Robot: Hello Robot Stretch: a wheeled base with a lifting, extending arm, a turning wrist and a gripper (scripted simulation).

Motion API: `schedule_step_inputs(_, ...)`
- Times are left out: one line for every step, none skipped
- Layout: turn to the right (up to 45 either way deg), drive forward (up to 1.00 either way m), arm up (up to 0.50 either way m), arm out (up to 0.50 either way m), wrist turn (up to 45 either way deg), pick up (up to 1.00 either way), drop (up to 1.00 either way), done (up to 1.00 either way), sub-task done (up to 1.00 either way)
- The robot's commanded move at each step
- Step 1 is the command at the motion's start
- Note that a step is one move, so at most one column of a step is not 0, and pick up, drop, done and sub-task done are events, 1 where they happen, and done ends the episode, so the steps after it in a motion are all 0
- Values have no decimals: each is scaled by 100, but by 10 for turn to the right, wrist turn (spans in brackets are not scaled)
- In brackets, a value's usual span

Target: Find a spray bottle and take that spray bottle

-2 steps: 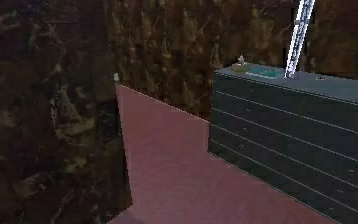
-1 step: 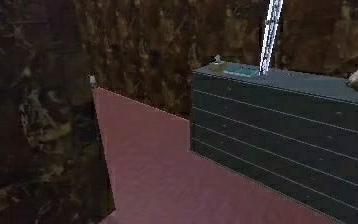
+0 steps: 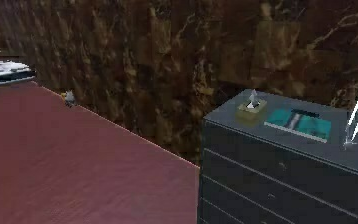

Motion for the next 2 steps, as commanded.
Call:
schedule_step_inputs(60, 0, 0, 0, 0, 0, 0, 0, 0)
schedule_step_inputs(0, 30, 0, 0, 0, 0, 0, 0, 0)
